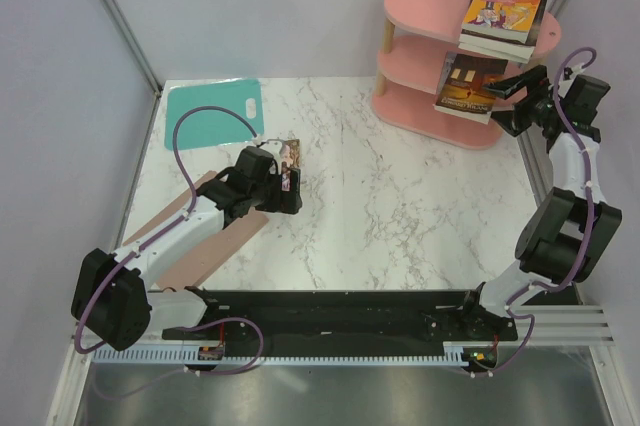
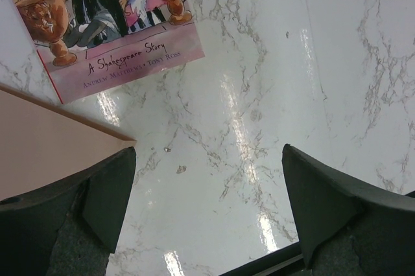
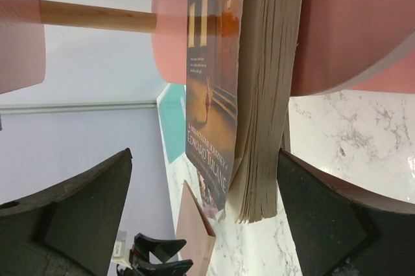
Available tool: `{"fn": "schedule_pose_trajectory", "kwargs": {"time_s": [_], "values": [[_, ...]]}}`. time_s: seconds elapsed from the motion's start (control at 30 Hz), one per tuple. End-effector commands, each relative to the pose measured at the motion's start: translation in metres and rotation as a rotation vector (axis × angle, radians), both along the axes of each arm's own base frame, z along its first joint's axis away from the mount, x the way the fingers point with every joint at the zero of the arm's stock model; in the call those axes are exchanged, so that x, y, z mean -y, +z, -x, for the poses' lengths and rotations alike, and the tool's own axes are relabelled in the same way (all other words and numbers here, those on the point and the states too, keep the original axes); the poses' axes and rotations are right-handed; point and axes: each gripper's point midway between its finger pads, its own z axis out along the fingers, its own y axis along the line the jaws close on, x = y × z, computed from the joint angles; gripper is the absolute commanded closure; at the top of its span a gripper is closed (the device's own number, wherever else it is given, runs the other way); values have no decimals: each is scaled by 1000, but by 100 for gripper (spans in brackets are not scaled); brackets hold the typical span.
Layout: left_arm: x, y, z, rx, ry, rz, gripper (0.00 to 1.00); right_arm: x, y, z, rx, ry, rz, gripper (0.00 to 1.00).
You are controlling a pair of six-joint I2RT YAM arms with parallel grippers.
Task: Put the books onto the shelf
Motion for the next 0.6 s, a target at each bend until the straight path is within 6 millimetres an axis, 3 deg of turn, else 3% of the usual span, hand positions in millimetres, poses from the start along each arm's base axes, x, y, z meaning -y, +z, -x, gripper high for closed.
{"fn": "schedule_pose_trajectory", "kwargs": {"time_s": [0.0,0.13,0.57], "values": [[5,1,0,23,-50,-8,0,15,41,10,59,-68,167,2],[6,1,0,24,-53,-9,0,20,45,13,60,-91,209,2],[8,-1,2,23,-66,-11,0,39,19,-6,8,-144,232,2]]}}
